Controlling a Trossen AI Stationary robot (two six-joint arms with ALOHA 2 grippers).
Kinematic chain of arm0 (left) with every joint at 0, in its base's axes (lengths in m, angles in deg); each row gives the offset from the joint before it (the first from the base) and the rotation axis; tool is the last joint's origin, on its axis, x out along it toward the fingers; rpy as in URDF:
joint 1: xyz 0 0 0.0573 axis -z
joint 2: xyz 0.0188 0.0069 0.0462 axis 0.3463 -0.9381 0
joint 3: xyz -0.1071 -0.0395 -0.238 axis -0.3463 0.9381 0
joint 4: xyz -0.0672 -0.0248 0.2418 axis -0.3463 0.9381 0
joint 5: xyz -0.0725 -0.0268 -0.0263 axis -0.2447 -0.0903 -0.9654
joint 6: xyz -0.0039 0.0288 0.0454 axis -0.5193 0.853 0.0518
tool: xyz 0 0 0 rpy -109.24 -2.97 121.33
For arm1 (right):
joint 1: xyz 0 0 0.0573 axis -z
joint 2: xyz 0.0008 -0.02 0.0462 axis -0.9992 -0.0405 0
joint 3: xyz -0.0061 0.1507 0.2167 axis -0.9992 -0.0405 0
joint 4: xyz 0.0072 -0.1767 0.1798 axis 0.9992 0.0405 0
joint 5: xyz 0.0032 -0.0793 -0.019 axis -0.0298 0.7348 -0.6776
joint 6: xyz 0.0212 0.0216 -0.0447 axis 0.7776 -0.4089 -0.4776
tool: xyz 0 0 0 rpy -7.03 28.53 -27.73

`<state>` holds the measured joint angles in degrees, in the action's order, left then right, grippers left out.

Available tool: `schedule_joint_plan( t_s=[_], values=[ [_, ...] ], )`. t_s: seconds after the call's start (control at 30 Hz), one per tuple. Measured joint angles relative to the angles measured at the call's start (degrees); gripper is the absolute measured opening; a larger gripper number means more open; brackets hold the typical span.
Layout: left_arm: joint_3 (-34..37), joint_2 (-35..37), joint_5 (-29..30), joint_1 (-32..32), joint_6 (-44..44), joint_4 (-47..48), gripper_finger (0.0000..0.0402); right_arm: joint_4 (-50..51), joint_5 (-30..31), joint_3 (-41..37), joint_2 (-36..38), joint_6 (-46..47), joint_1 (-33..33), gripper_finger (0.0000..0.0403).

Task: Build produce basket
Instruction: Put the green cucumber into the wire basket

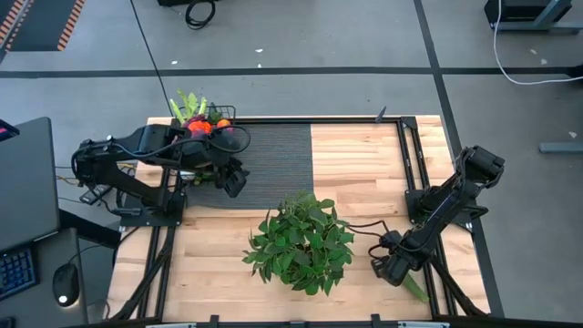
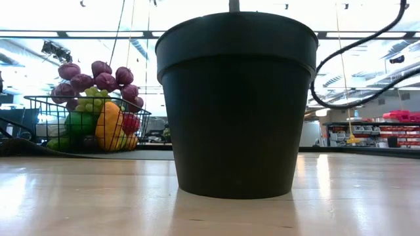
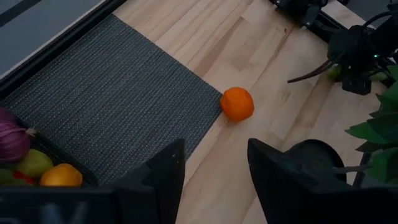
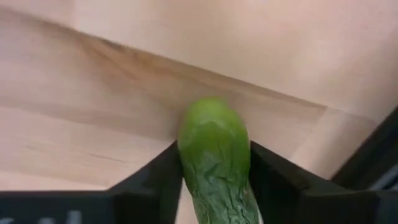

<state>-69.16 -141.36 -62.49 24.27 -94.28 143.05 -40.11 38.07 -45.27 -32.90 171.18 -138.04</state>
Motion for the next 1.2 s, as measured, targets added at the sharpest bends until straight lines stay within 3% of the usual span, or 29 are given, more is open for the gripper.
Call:
schedule_joint_plan(
  t_s=[0.13,0.27,0.43,0.6,0.77,0.97,1.2],
  values=[
    [0.00,0.00,-0.02,0.00,0.00,0.00,0.0174,-0.43,-2.48,-1.04,0.10,-2.52,-0.57,0.0120],
    [0.00,0.00,0.00,0.00,0.03,0.01,0.0174,-0.39,-1.18,-0.77,0.22,-4.79,0.02,0.0118],
    [0.00,0.00,1.83,-0.02,2.36,0.02,0.0174,-0.42,11.04,0.88,1.63,-3.16,2.91,0.0118],
    [0.00,0.00,10.24,-1.37,5.95,-0.03,0.0172,0.41,23.58,1.43,3.76,-1.47,7.97,0.0117],
    [0.00,-0.11,15.85,-5.23,10.47,-3.08,0.0172,2.42,33.07,1.45,6.96,-8.53,15.38,0.0117],
    [-0.09,-2.09,15.67,-10.46,11.70,-9.53,0.0172,7.77,36.83,1.35,14.71,-18.42,26.71,0.0121],
    [-0.02,-6.63,6.54,-15.45,17.61,-14.97,0.0172,2.84,48.94,1.35,27.20,-31.15,41.79,0.0123]
  ],
)
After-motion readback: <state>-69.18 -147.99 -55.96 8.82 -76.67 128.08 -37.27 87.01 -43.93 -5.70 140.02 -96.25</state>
